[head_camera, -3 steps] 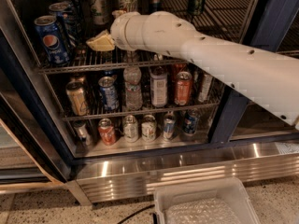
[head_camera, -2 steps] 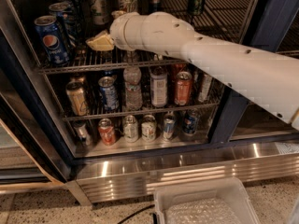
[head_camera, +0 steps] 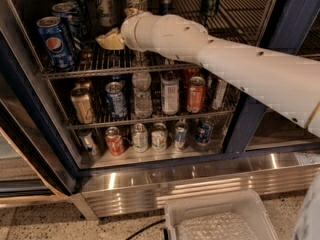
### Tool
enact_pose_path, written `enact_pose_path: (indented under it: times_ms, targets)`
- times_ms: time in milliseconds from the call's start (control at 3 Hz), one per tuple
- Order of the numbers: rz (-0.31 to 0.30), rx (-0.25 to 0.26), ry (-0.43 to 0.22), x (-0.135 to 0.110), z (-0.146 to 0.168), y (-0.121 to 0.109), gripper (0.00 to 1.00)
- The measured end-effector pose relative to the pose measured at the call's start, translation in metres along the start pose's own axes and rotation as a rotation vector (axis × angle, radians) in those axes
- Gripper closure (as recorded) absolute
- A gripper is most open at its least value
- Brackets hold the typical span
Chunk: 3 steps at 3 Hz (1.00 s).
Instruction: Pick 7up can from top shelf of fridge
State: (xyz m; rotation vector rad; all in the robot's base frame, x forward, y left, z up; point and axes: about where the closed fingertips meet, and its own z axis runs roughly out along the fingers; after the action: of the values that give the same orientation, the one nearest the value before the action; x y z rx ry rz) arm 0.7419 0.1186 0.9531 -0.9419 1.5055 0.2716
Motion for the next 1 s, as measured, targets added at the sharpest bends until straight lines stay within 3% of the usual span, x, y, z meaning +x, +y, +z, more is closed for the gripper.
enact_pose_path:
  times_ms: [667,1000]
  targets:
    - [-0.022,0.003,-0.037,-0.017,0.02,-0.001,0.29]
    - [-0.01,0.02,-0.023,-0.016,0.035,0.002,0.32]
